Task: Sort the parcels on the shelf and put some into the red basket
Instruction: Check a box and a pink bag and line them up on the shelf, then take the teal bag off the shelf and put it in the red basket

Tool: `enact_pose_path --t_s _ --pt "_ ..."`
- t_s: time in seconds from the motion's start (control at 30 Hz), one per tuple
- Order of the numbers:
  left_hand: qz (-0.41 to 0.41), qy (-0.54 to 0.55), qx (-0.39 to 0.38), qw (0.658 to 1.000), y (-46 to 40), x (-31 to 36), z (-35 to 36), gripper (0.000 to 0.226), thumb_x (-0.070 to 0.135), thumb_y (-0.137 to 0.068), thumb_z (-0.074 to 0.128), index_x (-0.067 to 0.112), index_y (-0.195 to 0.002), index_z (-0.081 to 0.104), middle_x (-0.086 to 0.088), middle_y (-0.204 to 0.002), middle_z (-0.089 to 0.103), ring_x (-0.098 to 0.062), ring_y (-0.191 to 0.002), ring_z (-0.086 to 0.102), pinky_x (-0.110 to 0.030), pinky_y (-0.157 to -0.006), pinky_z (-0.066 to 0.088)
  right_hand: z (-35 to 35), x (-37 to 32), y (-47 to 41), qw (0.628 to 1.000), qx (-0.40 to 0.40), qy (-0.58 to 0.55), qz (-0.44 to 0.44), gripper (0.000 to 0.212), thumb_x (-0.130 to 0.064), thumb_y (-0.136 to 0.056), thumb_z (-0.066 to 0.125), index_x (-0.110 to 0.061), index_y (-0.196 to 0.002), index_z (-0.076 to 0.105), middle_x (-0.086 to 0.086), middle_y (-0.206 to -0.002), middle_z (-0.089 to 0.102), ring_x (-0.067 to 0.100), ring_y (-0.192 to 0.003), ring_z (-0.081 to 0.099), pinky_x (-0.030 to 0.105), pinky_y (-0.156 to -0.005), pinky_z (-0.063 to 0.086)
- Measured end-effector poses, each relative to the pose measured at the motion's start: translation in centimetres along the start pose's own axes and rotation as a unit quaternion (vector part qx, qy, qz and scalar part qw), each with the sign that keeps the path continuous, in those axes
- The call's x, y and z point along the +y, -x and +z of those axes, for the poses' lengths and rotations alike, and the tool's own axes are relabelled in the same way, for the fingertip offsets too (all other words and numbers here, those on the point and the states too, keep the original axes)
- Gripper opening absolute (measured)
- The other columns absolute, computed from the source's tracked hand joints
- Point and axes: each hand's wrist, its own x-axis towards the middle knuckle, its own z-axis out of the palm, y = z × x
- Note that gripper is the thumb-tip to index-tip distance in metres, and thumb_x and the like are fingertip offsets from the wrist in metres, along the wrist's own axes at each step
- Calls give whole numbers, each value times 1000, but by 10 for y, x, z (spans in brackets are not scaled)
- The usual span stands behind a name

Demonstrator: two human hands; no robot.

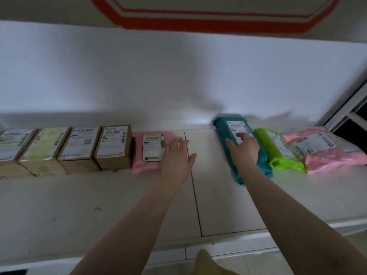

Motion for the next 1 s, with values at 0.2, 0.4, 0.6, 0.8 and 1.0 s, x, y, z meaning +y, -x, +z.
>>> enact_pose_path --t_s 0.2,0.4,0.6,0.8,1.0 --pt "-50 150 -105 982 -4 57 36 53 38 -95 55 11 -139 45 -10 -141 45 -26 -127 46 -33 -106 36 -28 55 -29 993 -54 108 -10 66 -42 -91 63 -13 -146 42 16 -149 42 36 -136 35 45 -111 31" --pt "-312 421 -206 826 -15 103 51 64 48 -93 55 7 -140 42 -9 -129 54 -26 -118 54 -44 -98 50 -20 73 -19 988 -89 116 -46 60 -44 -89 64 -21 -142 49 14 -155 34 34 -139 33 43 -113 31" --pt "-417 511 -224 718 -21 119 41 53 53 -88 59 12 -121 60 -8 -106 69 -26 -95 66 -38 -67 57 -7 69 19 992 -84 57 -77 59 -43 -86 68 -23 -139 53 10 -149 40 32 -131 39 41 -111 32" --pt "-442 542 -185 690 -17 118 33 45 41 -90 63 6 -117 62 -13 -110 69 -27 -84 67 -37 -62 56 -11 63 34 991 -88 -49 -91 54 -29 -86 69 -19 -137 54 12 -143 48 33 -126 44 38 -105 35" --pt "-433 566 -115 692 -9 118 28 43 34 -87 68 1 -113 62 -13 -108 70 -28 -87 68 -38 -65 58 -13 59 46 977 -97 -135 -134 52 -18 -86 68 -17 -136 54 11 -145 46 29 -131 40 39 -111 34"
